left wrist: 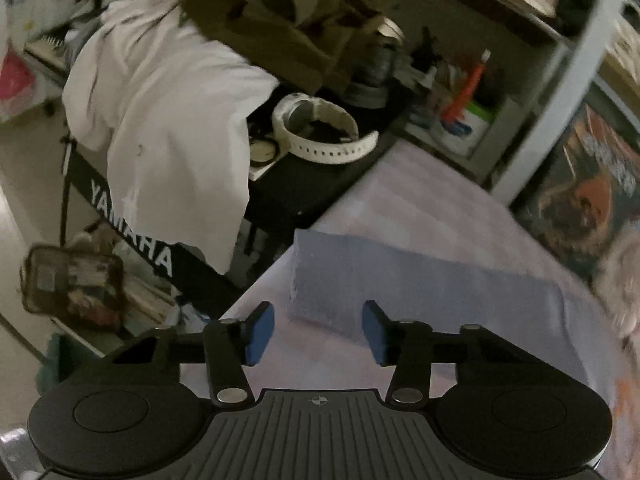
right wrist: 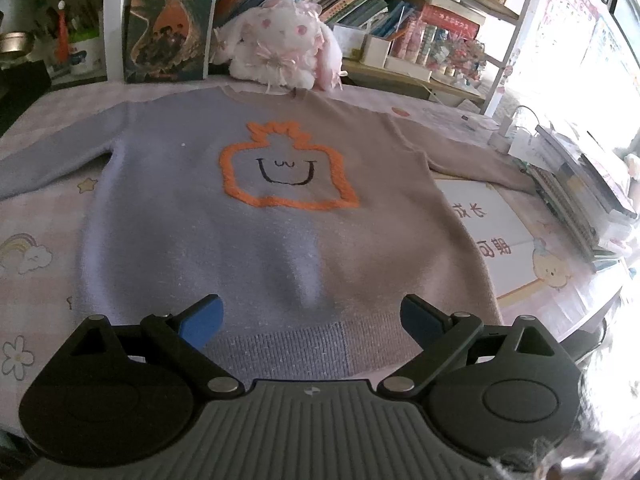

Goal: Fold clothes
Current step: 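Reach the left tool to the lavender sleeve cuff and grasp it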

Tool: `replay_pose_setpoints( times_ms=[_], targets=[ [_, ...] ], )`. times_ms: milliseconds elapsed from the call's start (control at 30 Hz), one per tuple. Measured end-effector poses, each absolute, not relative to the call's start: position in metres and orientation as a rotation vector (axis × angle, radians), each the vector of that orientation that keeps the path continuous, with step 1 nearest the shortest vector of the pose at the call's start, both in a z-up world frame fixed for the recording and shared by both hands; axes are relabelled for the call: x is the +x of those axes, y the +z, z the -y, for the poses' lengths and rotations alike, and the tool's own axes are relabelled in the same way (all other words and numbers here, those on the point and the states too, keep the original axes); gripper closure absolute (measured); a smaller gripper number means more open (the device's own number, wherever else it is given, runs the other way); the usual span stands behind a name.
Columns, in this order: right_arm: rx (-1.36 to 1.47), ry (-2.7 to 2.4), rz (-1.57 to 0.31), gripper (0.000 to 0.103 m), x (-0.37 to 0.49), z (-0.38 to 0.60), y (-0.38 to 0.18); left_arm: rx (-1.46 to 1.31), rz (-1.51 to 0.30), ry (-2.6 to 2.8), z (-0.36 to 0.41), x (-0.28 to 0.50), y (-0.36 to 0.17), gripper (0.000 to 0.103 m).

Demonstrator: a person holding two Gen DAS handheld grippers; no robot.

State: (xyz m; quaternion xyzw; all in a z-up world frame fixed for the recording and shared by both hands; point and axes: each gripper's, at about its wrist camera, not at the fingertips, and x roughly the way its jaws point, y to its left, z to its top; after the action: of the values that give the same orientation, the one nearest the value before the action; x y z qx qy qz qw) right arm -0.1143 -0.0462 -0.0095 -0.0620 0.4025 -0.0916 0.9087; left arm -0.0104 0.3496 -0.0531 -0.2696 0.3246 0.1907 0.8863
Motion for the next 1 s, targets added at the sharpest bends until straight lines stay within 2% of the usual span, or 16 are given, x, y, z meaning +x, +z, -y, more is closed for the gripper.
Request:
replay_pose_setpoints(
  times_ms=[300, 533, 567, 633, 700, 1000],
  targets=[
    [-0.145, -0.19, -0.834, 0.007, -0.109, 0.047, -0.01, -0.768, -0.657, 0.322, -0.349, 0.003, -0.06, 0.068],
    [-0.145, -0.193, -0.827, 0.007, -0.107, 0.048, -0.01, -0.809, -0.658, 0.332, -0.346, 0.013, -0.062, 0.073],
    [-0.143, -0.196, -0.828, 0.007, -0.107, 0.049, -0.01, -0.807, -0.661, 0.343, -0.347, 0.014, -0.062, 0.076],
    [-0.14, -0.2, -0.829, 0.007, -0.107, 0.05, -0.009, -0.802, -0.668, 0.365, -0.349, 0.015, -0.062, 0.089],
    [-0.138, -0.204, -0.827, 0.007, -0.107, 0.051, -0.009, -0.781, -0.687, 0.374, -0.35, 0.017, -0.062, 0.097],
    [-0.134, -0.2, -0.81, 0.007, -0.108, 0.055, -0.007, -0.689, -0.699, 0.356, -0.342, 0.018, -0.05, 0.1]
  ],
)
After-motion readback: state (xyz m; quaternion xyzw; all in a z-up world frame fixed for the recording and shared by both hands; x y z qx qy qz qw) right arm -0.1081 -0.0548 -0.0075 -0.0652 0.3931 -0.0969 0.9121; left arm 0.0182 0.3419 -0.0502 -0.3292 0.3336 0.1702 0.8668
